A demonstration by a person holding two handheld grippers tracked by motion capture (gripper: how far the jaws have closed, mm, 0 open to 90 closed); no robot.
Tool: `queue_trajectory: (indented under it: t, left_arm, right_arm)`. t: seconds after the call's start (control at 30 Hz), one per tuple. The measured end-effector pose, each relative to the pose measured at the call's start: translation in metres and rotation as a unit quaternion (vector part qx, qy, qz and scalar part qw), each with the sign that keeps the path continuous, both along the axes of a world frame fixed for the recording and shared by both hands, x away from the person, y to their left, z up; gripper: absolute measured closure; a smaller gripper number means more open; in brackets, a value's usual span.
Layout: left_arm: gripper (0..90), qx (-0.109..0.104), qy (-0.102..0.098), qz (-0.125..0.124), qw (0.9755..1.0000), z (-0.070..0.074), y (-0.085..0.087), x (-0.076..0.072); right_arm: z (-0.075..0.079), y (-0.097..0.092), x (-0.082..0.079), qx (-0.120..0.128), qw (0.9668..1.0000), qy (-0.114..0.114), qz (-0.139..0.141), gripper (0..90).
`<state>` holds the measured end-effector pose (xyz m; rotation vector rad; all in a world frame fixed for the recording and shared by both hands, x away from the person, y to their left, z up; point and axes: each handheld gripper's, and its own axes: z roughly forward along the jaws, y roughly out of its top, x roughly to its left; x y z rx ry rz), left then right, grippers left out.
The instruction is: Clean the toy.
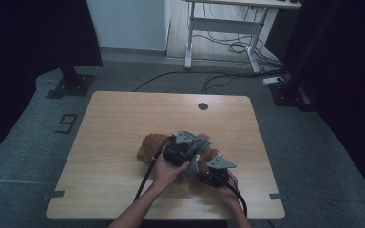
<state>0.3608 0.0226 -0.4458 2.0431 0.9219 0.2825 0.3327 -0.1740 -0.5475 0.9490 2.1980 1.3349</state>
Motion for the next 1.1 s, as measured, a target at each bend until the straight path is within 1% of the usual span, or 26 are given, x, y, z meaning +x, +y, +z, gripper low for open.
queue_trajectory:
  t: [0.1,0.17,0.2,0.23,0.27,0.3,0.43,0.47,0.5,0.53,0.6,0.67,0.73,0.77,0.8,0.87,0.93,0.97,1.0,1.07,1.1]
  left_arm:
    - [79.4,-0.006,0.005,0.034,0.9994,0.003,0.03,0.008]
    - [79.3,-0.001,0.008,0.054,0.9985,0.0,0.05,0.012]
    - [79.4,-0.007,0.014,0.061,0.998,-0.002,0.063,0.014]
    - [79.4,-0.032,0.028,0.064,0.997,-0.005,0.078,0.016]
    - [79.5,-0.047,0.035,0.068,0.996,-0.007,0.088,0.016]
    - [79.5,-0.054,0.035,0.072,0.9953,-0.007,0.096,0.015]
    - [79.3,-0.052,0.026,0.092,0.9941,0.001,0.12,0.012]
    - [79.3,-0.039,0.02,0.101,0.994,0.002,0.127,0.011]
    - [79.3,-0.028,0.019,0.106,0.9937,0.001,0.131,0.011]
    - [79.2,-0.021,0.022,0.112,0.9932,-0.002,0.138,0.011]
    - [79.2,-0.02,0.029,0.121,0.992,-0.01,0.146,0.011]
    - [79.2,-0.013,0.038,0.131,0.9905,-0.021,0.155,0.011]
    - [79.2,-0.012,0.057,0.139,0.9886,-0.033,0.162,0.012]
    - [79.2,-0.017,0.064,0.143,0.9875,-0.039,0.164,0.012]
    - [79.1,-0.014,0.072,0.143,0.9869,-0.045,0.166,0.012]
    - [79.1,-0.001,0.085,0.143,0.986,-0.057,0.165,0.012]
    - [79.1,-0.005,0.091,0.142,0.9857,-0.065,0.164,0.012]
    - [79.0,-0.006,0.091,0.141,0.9857,-0.064,0.164,0.012]
    - [78.9,-0.007,0.089,0.138,0.9864,-0.059,0.165,0.012]
    - [78.8,-0.009,0.074,0.136,0.9879,-0.045,0.166,0.011]
    - [78.8,-0.014,0.064,0.135,0.9887,-0.036,0.166,0.01]
  right_arm:
    - [0.0,0.0,0.0,-0.002,1.0,0.003,0.0,49.6]
    - [0.0,-0.001,0.0,-0.005,1.0,0.004,0.0,49.7]
    - [0.0,-0.001,0.0,-0.005,1.0,0.004,0.0,49.7]
    - [0.0,-0.001,0.0,-0.004,1.0,0.005,0.001,49.6]
    - [0.0,-0.001,0.0,-0.003,1.0,0.004,0.001,49.6]
    - [0.0,0.0,0.0,-0.004,1.0,0.002,0.003,49.7]
    - [0.0,0.001,0.001,-0.005,1.0,0.005,0.001,49.8]
    - [0.0,0.001,0.0,-0.004,1.0,0.007,0.0,49.8]
    - [0.0,0.0,0.0,-0.002,1.0,0.008,-0.001,49.8]
    - [-0.001,0.0,0.0,0.0,1.0,0.009,0.0,49.9]
    - [-0.001,0.0,0.0,0.001,1.0,0.009,0.0,49.9]
    - [-0.001,0.0,0.001,0.002,0.9999,0.01,0.001,50.0]
    - [-0.001,0.0,0.001,0.002,0.9999,0.011,0.001,49.9]
    - [-0.001,0.0,0.001,0.002,0.9999,0.011,0.001,50.0]
    - [-0.001,0.0,0.001,0.002,0.9999,0.011,0.001,50.0]
    - [-0.001,-0.001,0.002,0.003,0.9999,0.013,0.0,50.1]
    - [-0.001,-0.001,0.002,0.003,0.9999,0.014,0.0,50.1]
    - [-0.001,-0.001,0.002,0.002,0.9999,0.014,0.0,50.1]
    - [-0.001,-0.001,0.002,0.002,0.9999,0.014,0.0,50.1]
    - [-0.001,-0.002,0.002,0.001,0.9999,0.015,0.0,50.1]
    - [-0.001,-0.002,0.002,0.001,0.9999,0.015,0.0,50.1]
